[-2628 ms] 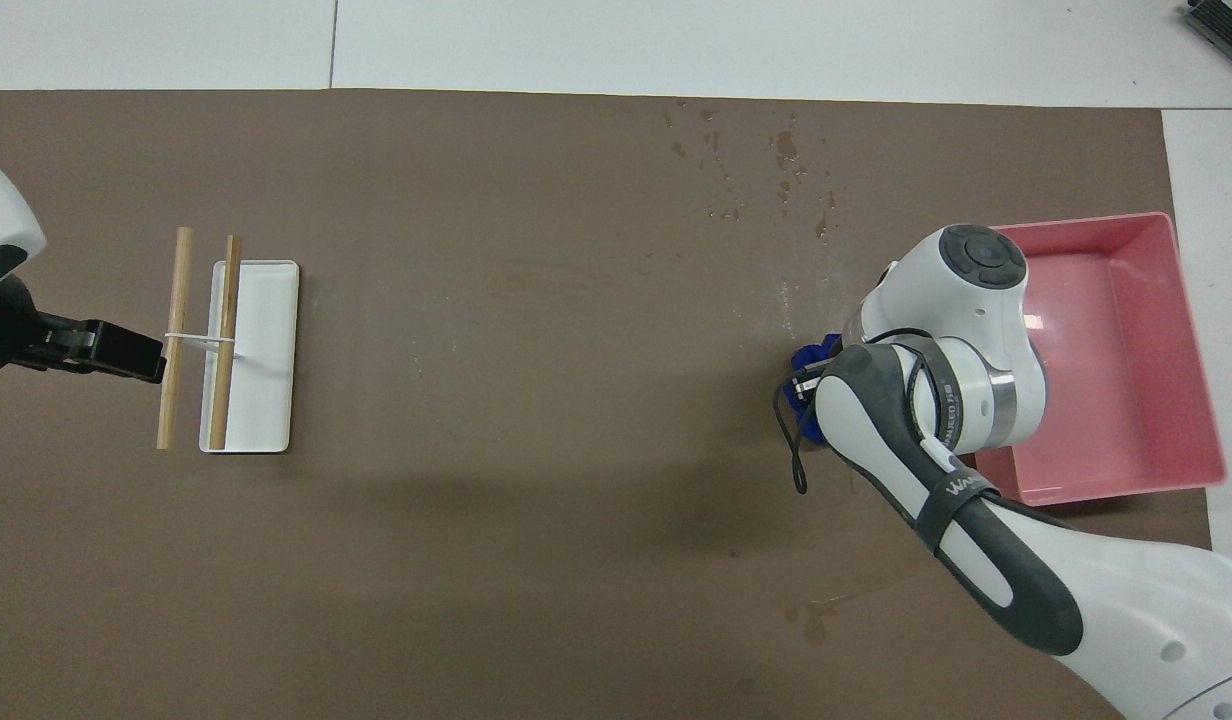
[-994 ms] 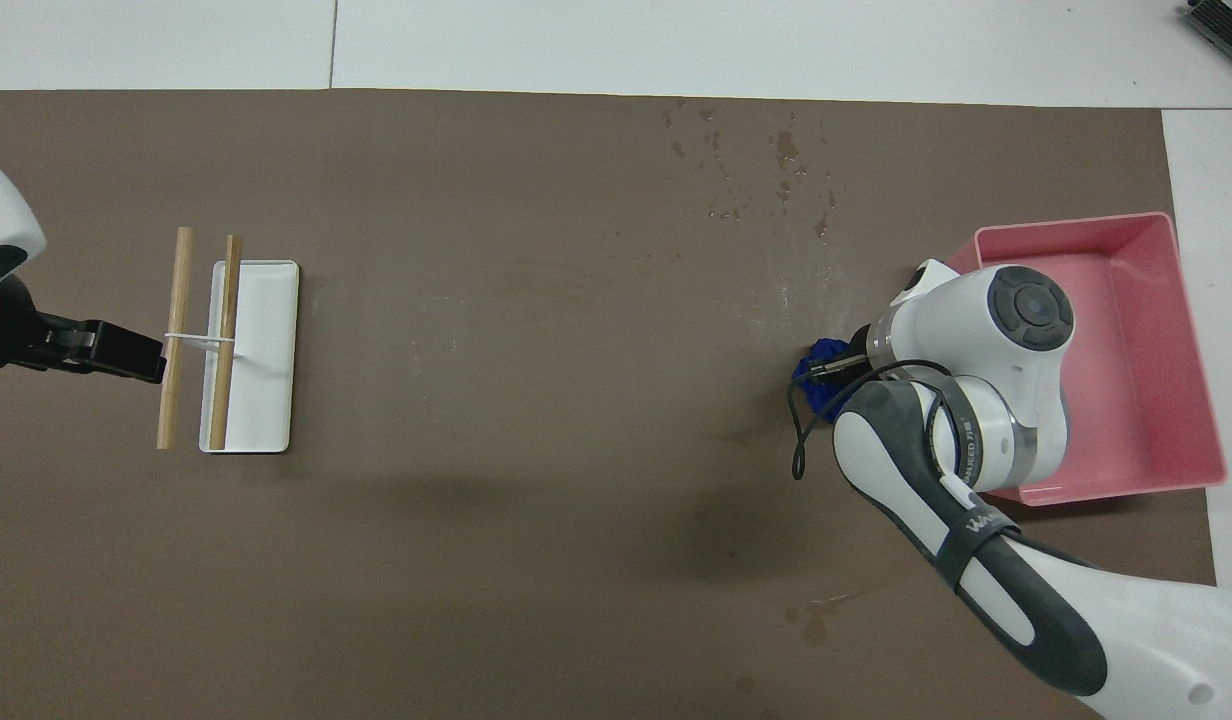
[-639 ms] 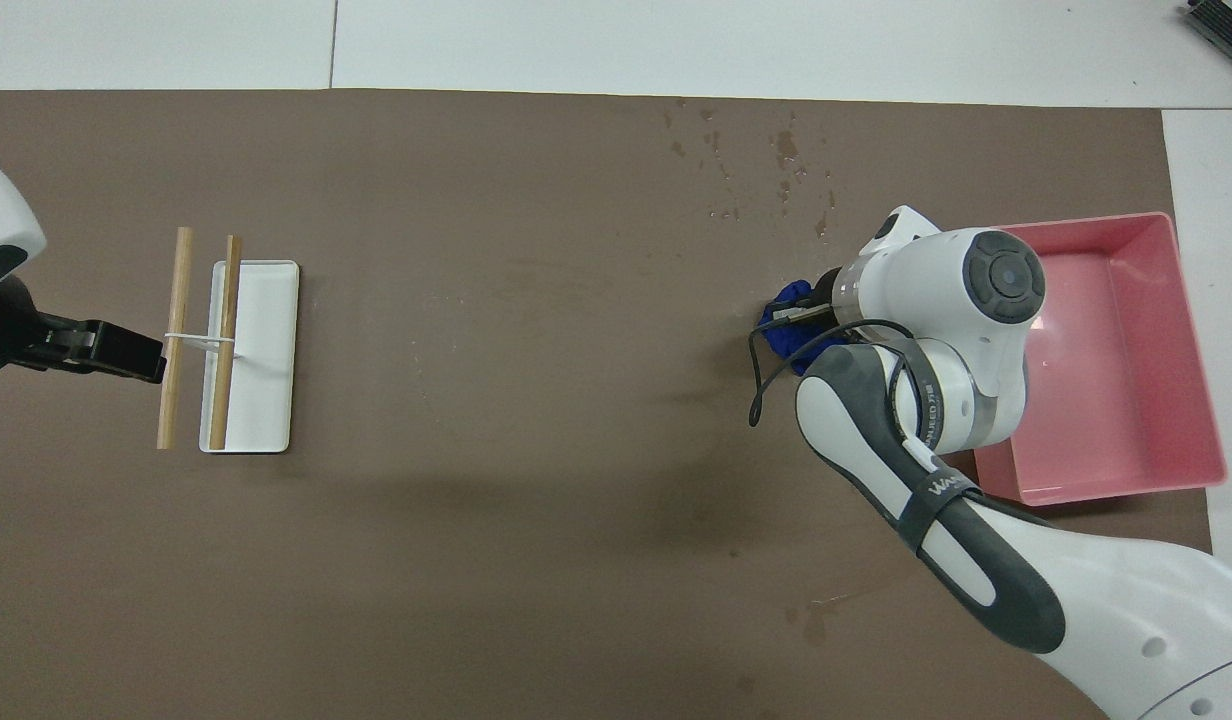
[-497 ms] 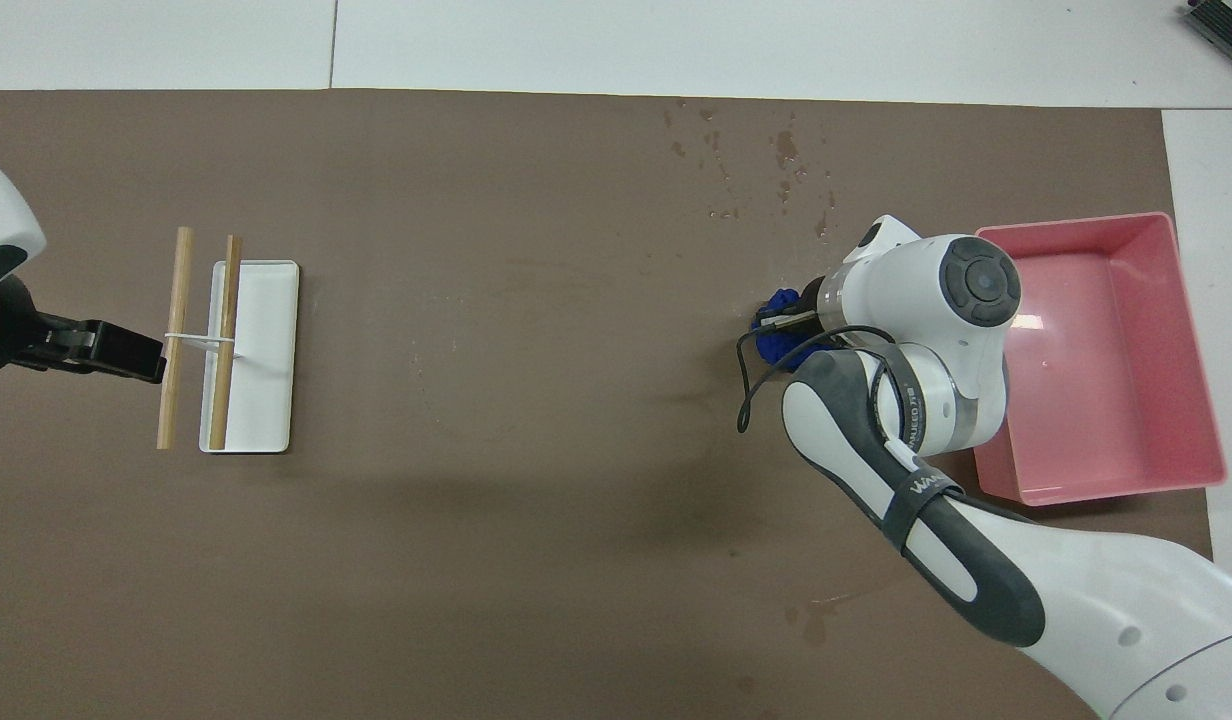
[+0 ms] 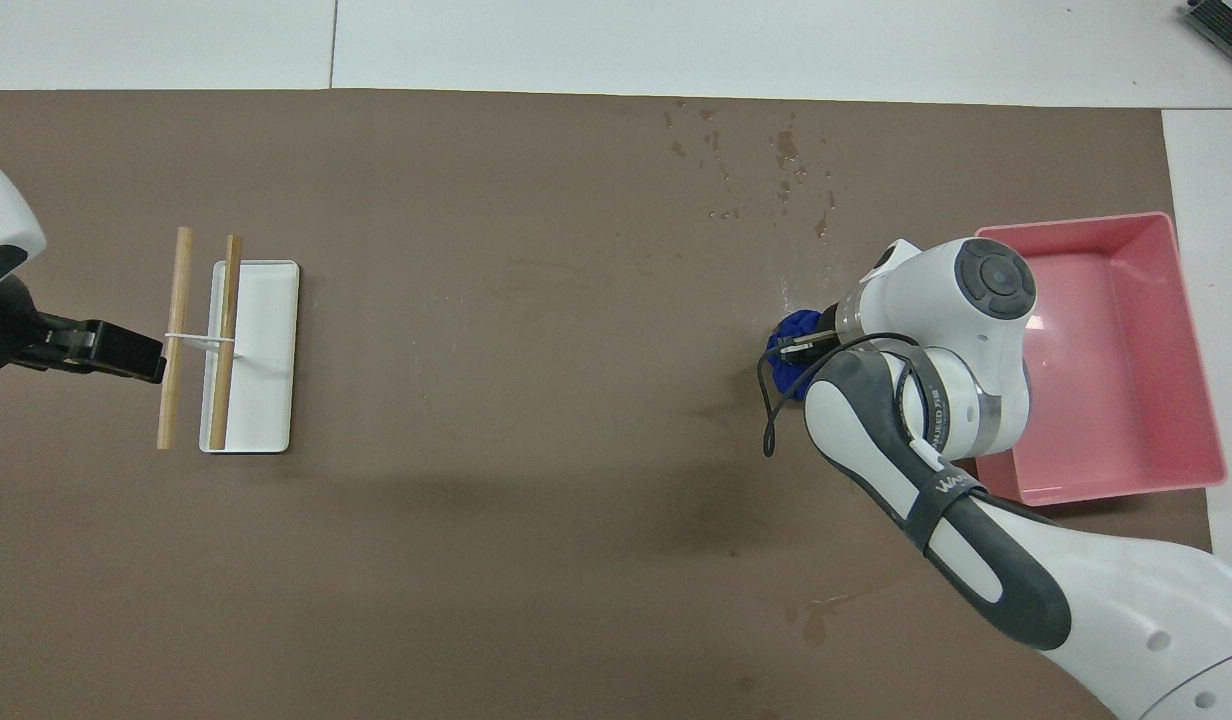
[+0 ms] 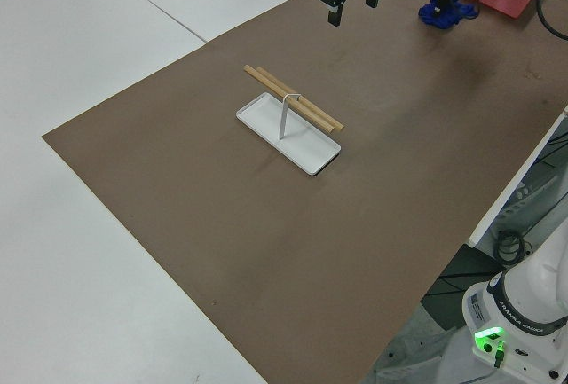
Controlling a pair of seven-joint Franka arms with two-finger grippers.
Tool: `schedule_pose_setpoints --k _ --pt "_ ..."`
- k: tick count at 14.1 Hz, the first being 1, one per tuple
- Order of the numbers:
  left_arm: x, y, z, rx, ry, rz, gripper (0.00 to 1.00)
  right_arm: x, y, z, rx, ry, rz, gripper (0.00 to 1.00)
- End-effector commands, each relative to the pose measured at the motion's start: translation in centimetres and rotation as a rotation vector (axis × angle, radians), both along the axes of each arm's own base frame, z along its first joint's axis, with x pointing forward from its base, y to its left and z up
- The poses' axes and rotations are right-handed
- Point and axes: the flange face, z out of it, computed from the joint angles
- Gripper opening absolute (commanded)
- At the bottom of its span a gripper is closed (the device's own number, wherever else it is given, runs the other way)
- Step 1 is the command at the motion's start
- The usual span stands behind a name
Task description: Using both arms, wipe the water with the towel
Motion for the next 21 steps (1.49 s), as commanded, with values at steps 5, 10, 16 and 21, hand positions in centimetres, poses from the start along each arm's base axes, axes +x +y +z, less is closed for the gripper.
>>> schedule_pose_setpoints --k 5,10,16,21 --pt "-0.3 0.1 0.1 -0.009 0.008 -0.008 1.0 -4.2 -2.0 -0.2 -0.024 0.251 0.003 0.0" --pt "-0.3 0.2 0.1 -0.009 0.008 -0.005 1.0 -4.4 -1.9 2.6 -0.026 0.258 0.012 0.0" --pt "-0.3 0.2 0.1 -0.009 0.008 -0.007 1.0 -3.4 -4.0 13.0 -0.028 0.169 0.009 0.0" --pt "-0.3 0.2 -0.1 -0.009 0.011 -0.007 1.0 -7.0 -6.3 22.2 -0.039 0.11 -0.012 0.0"
